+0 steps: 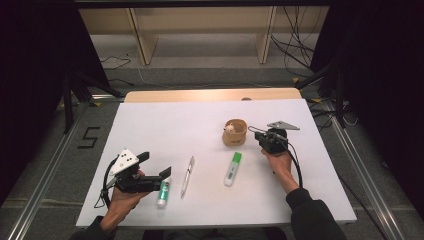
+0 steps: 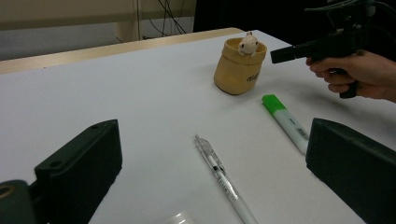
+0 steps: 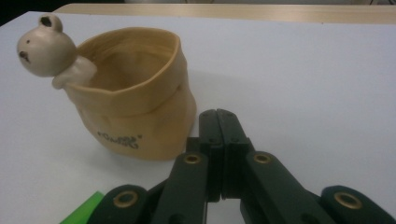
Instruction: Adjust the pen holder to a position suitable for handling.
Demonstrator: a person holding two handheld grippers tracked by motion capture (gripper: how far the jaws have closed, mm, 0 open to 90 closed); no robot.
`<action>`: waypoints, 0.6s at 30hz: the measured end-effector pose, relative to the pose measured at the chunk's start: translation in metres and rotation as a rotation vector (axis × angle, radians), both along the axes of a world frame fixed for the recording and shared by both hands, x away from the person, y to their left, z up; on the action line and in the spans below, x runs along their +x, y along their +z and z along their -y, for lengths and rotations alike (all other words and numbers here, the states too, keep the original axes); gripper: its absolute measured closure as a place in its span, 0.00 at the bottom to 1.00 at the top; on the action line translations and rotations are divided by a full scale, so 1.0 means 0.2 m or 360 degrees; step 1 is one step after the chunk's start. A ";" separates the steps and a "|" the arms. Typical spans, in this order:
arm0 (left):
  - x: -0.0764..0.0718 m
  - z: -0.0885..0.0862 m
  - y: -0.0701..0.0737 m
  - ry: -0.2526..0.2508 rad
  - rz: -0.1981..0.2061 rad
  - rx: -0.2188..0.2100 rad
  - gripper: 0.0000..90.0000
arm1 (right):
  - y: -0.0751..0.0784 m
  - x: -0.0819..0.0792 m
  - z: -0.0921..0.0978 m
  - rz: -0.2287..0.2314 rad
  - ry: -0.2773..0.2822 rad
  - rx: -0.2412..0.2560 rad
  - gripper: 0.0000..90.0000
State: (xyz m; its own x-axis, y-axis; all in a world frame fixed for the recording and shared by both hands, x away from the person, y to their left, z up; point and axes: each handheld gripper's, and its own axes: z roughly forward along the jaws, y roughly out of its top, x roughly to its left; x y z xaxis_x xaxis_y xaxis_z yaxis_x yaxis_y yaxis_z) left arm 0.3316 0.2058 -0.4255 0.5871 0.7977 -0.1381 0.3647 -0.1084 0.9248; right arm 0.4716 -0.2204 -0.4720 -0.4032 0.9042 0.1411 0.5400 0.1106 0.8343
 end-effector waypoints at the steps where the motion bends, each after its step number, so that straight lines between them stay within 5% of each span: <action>1: 0.00 0.00 0.00 -0.0002 -0.0001 0.0001 0.03 | -0.01 0.01 -0.01 -0.0013 -0.0002 -0.0005 1.00; 18: 0.00 0.00 0.00 -0.0006 -0.0004 -0.0006 0.03 | -0.08 0.18 -0.09 -0.0112 -0.0012 -0.0020 1.00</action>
